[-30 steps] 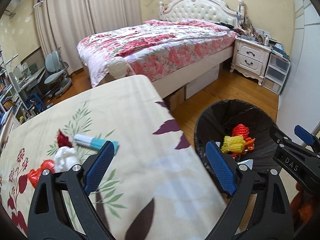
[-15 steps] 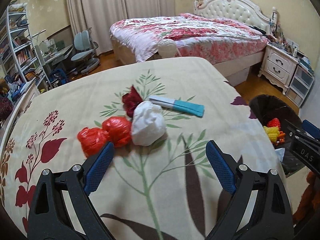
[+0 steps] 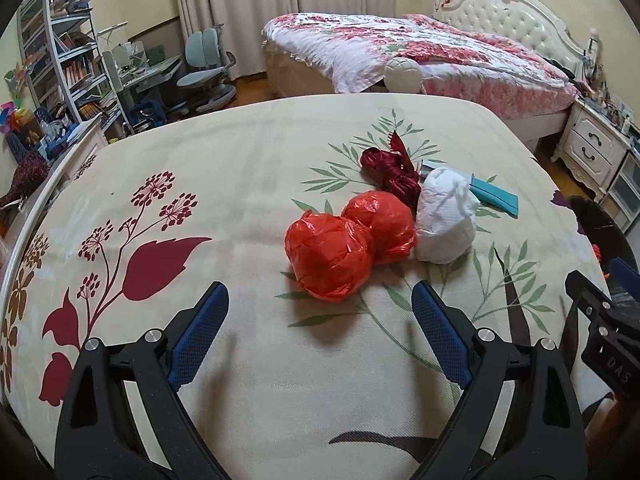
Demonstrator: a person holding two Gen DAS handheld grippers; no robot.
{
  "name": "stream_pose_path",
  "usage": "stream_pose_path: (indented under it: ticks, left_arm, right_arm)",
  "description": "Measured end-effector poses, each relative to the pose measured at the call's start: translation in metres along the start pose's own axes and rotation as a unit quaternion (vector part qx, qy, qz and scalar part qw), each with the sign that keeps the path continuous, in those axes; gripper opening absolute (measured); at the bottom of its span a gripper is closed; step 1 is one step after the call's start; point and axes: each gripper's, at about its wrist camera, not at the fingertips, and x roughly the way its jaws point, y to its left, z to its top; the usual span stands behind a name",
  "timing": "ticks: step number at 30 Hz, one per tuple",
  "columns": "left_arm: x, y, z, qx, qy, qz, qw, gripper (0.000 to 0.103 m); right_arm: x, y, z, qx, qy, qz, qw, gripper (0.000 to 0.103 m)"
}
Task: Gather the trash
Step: 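Reach the left tool to the red plastic bags and grasp them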
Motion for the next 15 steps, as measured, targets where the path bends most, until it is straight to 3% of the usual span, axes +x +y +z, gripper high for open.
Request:
stream_pose_path:
  ticks: [13, 15]
  left_arm:
    - [0.022, 0.007, 0.018, 0.003, 0.003, -0.022, 0.9997, 0.090]
    - [0.025, 0.009, 0.020, 0.001, 0.007, -0.028, 0.9996, 0.075]
  right_arm:
    - [0.005, 0.022, 0.003, -0.021, 0.007, 0.006, 1.000, 0.075]
    - [0.006, 0.022, 0.003, -0.020, 0.008, 0.007, 1.000, 0.075]
